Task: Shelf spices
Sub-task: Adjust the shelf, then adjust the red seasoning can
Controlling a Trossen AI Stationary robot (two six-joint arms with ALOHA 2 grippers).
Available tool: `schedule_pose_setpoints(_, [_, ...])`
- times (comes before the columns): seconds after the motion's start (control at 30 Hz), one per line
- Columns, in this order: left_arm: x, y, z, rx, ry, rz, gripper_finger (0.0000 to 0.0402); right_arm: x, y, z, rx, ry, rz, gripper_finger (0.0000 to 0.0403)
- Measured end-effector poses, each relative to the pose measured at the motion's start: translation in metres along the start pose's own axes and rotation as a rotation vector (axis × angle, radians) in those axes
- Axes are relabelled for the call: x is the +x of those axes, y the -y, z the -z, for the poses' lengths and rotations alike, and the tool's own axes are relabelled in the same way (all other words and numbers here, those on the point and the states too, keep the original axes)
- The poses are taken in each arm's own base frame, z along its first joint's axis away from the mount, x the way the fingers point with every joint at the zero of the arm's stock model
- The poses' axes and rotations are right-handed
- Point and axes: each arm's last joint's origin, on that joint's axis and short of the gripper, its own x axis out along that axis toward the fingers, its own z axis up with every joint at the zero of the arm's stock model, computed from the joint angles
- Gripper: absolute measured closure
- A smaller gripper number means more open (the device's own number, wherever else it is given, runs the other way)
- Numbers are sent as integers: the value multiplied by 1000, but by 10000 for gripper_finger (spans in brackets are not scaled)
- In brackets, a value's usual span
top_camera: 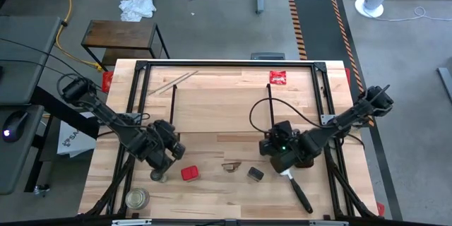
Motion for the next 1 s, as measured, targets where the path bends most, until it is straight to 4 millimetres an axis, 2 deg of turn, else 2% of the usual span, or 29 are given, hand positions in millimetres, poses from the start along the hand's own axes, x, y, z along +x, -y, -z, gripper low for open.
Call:
schedule_pose_setpoints(0.43, [24, -6, -31, 149, -7, -117, 401, 29, 4, -29, -65, 36, 91, 403])
schedule_pose_setpoints(0.6, [27, -10, -38, 189, -58, -119, 401, 34, -2, -36, -138, -9, 47, 403])
schedule_pose_setpoints(0.67, [19, -11, -39, 217, -92, -73, 401, 29, -5, -35, -190, -34, -5, 403])
schedule_pose_setpoints(0.77, [-4, -13, -41, 243, -79, 39, 401, 13, -5, -32, -235, -48, -66, 403])
schedule_pose_setpoints(0.9, [-41, -22, -46, 188, 4, 215, 401, -12, -2, -28, -250, -20, -154, 403])
schedule_pose_setpoints(1.0, [-61, -26, -47, 151, 23, 366, 401, -27, -4, -23, -240, -23, -236, 403])
